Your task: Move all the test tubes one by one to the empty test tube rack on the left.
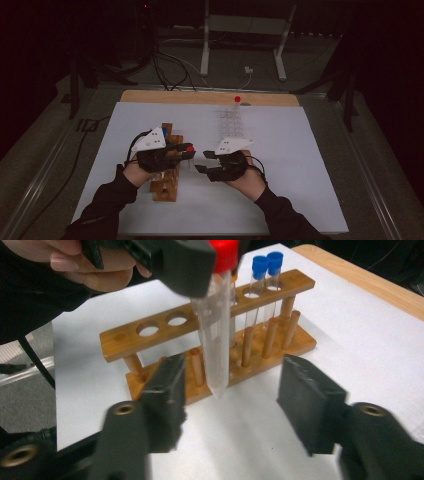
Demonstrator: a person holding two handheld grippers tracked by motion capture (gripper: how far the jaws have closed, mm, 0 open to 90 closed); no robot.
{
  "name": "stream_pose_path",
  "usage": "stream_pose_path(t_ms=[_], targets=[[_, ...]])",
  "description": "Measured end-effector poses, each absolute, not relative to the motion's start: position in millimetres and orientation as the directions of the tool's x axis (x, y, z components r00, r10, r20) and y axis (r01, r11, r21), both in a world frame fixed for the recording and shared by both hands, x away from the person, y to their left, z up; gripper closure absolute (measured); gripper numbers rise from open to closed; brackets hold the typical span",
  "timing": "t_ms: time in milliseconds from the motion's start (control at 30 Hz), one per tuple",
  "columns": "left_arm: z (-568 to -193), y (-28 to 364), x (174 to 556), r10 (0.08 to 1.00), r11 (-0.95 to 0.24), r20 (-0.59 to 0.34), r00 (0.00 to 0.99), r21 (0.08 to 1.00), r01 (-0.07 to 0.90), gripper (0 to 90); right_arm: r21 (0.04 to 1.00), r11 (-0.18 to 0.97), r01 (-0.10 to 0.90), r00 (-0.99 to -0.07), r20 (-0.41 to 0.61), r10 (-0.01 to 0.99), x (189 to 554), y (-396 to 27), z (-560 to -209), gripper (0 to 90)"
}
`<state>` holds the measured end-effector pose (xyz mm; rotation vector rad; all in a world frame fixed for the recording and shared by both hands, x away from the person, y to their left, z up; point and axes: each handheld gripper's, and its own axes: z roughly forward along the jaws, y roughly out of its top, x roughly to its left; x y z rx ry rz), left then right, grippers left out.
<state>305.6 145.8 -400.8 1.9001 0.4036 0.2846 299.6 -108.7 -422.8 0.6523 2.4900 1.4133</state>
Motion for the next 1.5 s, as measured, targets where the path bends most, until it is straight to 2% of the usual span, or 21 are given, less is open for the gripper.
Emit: stream_pose_path(t_ms=[267,467,567,633,1100,1500], targets=[[-392,166,302,0.452,-0.313,0.011,0.892,0.939,0.146,71.7,0.871,0.402,0.282,-0.865,0.049,0.500,300,-113,-419,19.9],[-386,183,298,0.487,-0.306,0.021,0.873,0.940,0.148,71.6,0.877,0.392,0.279,-0.870,0.057,0.490,300,-117,-417,9.1],[-383,192,296,0.506,-0.299,0.021,0.862,0.942,0.153,71.6,0.875,0.390,0.285,-0.865,0.060,0.498,301,-118,-417,6.9],[-381,198,295,0.515,-0.296,0.021,0.857,0.943,0.154,71.6,0.874,0.392,0.288,-0.868,0.065,0.493,301,-118,-418,1.6],[-389,219,290,0.563,-0.287,0.013,0.826,0.941,0.180,71.6,0.880,0.383,0.282,-0.861,0.056,0.506,302,-121,-416,0.0],[-417,222,289,0.571,-0.303,-0.016,0.821,0.925,0.229,71.6,0.876,0.393,0.279,-0.859,0.044,0.510,302,-123,-416,0.0]])
